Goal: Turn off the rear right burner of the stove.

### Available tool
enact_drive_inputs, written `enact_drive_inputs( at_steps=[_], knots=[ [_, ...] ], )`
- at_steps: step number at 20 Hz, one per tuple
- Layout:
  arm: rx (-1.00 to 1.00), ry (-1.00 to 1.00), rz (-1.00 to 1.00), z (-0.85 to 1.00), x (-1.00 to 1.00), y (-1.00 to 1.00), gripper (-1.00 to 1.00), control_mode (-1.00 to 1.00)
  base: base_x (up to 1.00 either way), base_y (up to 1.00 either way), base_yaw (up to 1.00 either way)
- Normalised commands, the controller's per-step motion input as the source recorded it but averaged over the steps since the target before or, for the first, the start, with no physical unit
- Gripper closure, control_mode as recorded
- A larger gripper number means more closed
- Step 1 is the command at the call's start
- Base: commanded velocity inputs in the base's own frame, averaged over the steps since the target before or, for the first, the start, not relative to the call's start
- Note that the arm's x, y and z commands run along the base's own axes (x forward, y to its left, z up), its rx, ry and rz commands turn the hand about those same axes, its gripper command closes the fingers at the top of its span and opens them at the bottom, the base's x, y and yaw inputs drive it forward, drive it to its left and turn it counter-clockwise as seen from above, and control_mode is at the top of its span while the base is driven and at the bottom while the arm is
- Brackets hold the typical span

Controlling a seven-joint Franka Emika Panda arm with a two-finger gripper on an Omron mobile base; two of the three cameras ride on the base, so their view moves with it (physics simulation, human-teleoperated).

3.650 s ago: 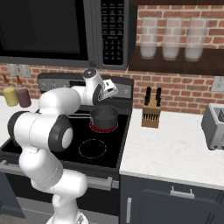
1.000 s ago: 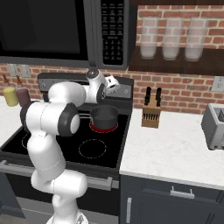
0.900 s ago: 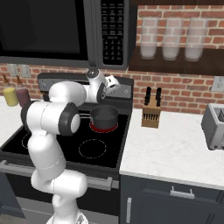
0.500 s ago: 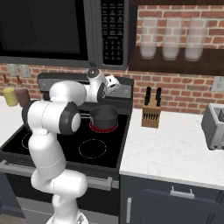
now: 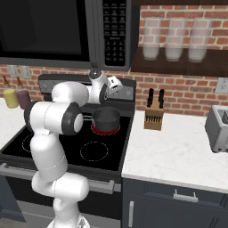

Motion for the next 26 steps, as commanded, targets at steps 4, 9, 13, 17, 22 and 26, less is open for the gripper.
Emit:
enact_drive_inputs(
  at_steps=[4, 9, 13, 17, 22, 26],
  knots=[
    [0.00, 0.00, 0.00, 0.00, 0.07, 0.00, -1.00, -1.00, 0.00, 0.00, 0.00],
    [0.00, 0.00, 0.00, 0.00, 0.03, 0.00, -1.00, -1.00, 0.00, 0.00, 0.00],
    [0.00, 0.00, 0.00, 0.00, 0.00, 0.00, -1.00, -1.00, 0.00, 0.00, 0.00],
    [0.00, 0.00, 0.00, 0.00, 0.00, 0.00, -1.00, -1.00, 0.00, 0.00, 0.00],
    [0.00, 0.00, 0.00, 0.00, 0.00, 0.00, -1.00, -1.00, 0.00, 0.00, 0.00],
    [0.00, 0.00, 0.00, 0.00, 0.00, 0.00, -1.00, -1.00, 0.00, 0.00, 0.00]
  ],
)
